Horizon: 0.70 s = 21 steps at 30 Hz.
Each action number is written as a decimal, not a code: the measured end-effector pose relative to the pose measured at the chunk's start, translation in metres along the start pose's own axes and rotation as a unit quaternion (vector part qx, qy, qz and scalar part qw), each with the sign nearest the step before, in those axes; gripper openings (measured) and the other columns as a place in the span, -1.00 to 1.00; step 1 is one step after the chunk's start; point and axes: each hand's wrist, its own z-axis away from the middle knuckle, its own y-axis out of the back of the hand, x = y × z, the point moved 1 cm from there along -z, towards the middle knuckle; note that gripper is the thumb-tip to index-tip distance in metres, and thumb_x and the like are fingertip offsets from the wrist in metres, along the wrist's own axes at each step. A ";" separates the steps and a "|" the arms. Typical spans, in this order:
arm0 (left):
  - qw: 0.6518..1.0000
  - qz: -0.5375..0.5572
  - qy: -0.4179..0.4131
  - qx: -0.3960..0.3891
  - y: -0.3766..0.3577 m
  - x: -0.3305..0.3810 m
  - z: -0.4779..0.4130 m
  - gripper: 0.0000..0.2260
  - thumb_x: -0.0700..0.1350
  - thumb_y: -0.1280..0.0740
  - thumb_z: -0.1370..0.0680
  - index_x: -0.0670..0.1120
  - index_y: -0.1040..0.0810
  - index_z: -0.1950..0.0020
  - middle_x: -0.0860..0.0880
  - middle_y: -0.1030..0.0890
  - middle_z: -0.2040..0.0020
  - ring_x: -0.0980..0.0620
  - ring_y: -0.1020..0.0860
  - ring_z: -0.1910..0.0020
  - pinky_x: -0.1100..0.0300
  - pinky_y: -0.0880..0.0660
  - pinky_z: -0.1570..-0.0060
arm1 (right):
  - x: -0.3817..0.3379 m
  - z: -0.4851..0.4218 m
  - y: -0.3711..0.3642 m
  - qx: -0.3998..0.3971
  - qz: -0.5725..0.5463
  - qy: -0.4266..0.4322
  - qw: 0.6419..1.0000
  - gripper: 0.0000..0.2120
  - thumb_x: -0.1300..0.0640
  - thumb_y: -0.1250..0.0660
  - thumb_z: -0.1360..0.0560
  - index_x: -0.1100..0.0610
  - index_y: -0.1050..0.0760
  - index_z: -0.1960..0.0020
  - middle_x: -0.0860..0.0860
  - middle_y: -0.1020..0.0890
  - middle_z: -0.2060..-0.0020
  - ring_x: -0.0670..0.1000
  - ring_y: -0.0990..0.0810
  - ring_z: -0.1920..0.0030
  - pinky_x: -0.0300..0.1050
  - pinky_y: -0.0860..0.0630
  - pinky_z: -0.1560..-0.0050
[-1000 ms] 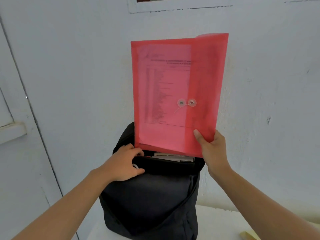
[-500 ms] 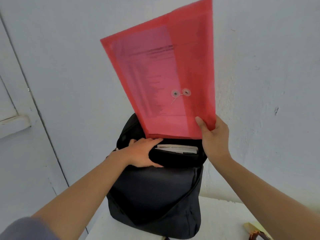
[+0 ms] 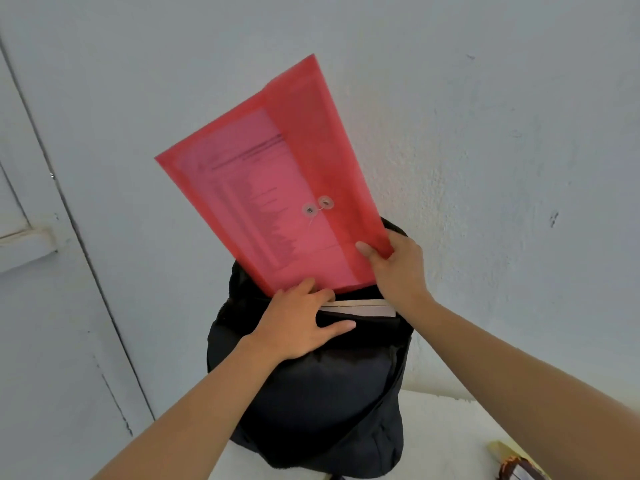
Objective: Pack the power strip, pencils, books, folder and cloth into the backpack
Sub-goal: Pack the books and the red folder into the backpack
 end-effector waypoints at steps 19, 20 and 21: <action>0.991 -0.087 0.037 -0.090 0.011 -0.009 0.016 -0.43 0.53 0.08 -0.51 0.38 -0.20 -0.47 -0.04 -0.54 -0.23 -0.10 -0.49 -0.27 -0.04 -0.32 -0.32 | 0.009 0.004 0.027 -0.074 0.142 -0.074 0.984 -0.86 0.11 -0.54 -0.44 0.05 -0.58 0.14 -0.11 -0.61 0.29 -0.08 -0.61 0.24 -0.31 -0.46 0.24; 0.990 -0.091 0.036 -0.105 0.012 -0.010 0.014 -0.43 0.53 0.08 -0.51 0.39 -0.16 -0.48 -0.06 -0.55 -0.23 -0.12 -0.50 -0.27 -0.06 -0.32 -0.32 | 0.011 0.003 0.029 -0.112 0.161 -0.112 0.974 -0.81 0.10 -0.56 -0.42 0.12 -0.59 0.05 -0.04 -0.64 0.21 0.00 -0.64 0.16 -0.20 -0.54 0.15; 0.988 -0.094 0.032 -0.117 0.013 -0.011 0.012 -0.42 0.54 0.08 -0.51 0.39 -0.14 -0.48 -0.07 -0.57 -0.22 -0.13 -0.51 -0.25 -0.07 -0.33 -0.30 | 0.013 0.003 0.028 -0.144 0.176 -0.144 0.963 -0.73 0.09 -0.57 -0.41 0.17 -0.58 -0.01 0.02 -0.65 0.15 0.05 -0.64 0.10 -0.11 -0.58 0.08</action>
